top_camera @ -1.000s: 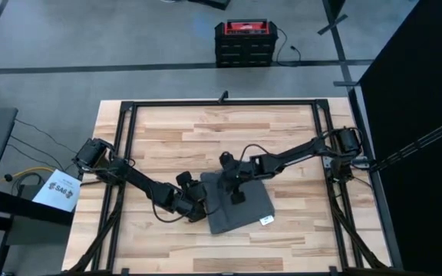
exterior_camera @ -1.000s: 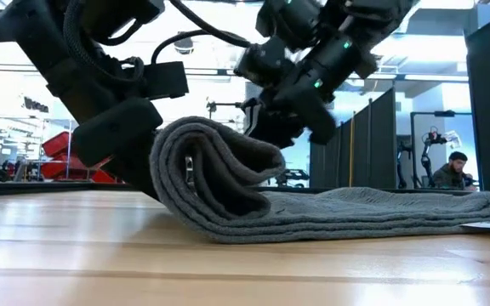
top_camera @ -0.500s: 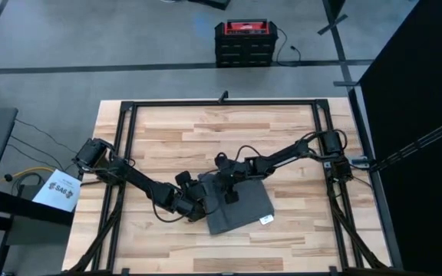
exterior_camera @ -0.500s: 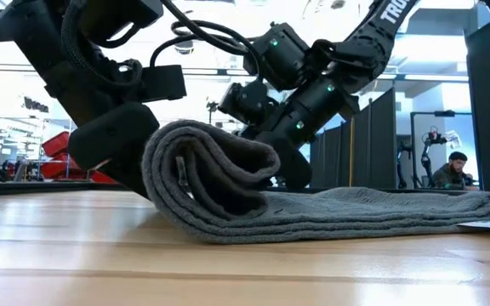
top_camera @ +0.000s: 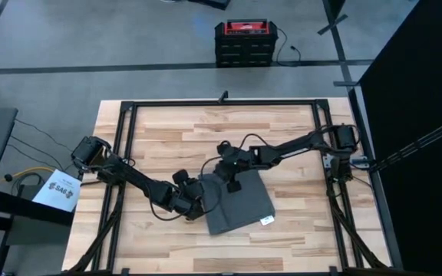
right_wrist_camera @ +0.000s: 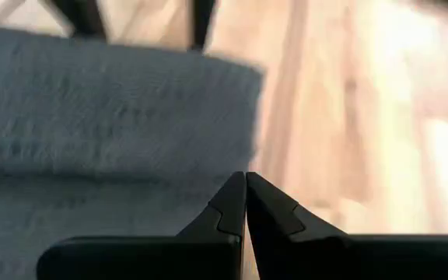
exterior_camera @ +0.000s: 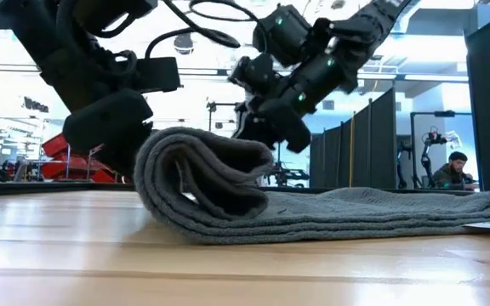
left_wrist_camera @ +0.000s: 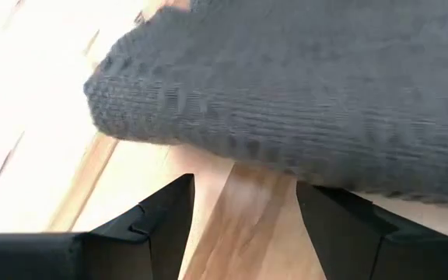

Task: Roll towel
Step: Roll the gray towel

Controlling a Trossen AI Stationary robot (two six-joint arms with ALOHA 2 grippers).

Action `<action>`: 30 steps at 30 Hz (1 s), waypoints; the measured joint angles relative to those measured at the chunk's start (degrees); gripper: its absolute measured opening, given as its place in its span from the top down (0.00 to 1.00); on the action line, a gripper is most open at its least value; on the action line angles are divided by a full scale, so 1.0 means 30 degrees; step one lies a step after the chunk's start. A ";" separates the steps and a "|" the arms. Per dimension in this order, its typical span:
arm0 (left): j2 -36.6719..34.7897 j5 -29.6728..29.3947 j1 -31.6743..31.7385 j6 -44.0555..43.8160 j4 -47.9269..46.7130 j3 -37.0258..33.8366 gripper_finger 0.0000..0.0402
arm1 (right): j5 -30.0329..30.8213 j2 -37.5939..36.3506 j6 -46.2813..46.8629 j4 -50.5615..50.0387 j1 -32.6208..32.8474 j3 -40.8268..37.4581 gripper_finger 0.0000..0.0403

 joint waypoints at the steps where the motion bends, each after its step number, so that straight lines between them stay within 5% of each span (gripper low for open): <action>1: 0.0000 0.0001 0.0069 -0.0077 -0.0333 -0.0019 0.47 | -0.0149 0.0353 0.0113 0.0125 0.0023 -0.0021 1.00; 9: -0.0007 0.0130 0.1269 0.0571 -0.0413 -0.0131 0.47 | 0.0590 0.1752 0.0177 0.1362 0.0546 -0.0021 1.00; 16: -0.0183 0.0835 0.1521 0.0839 -0.0175 -0.0131 0.47 | 0.2448 -0.0634 -0.1111 -0.0456 0.0210 -0.0007 1.00; 22: -0.0928 0.0857 0.1507 0.0824 -0.0162 -0.0131 0.47 | -0.0479 -0.0801 -0.0652 0.0675 0.0179 -0.0002 1.00; 30: -0.1093 0.0864 0.1507 0.0824 -0.0081 -0.0131 0.47 | -0.0759 0.1877 -0.0038 0.2781 0.0568 -0.0021 1.00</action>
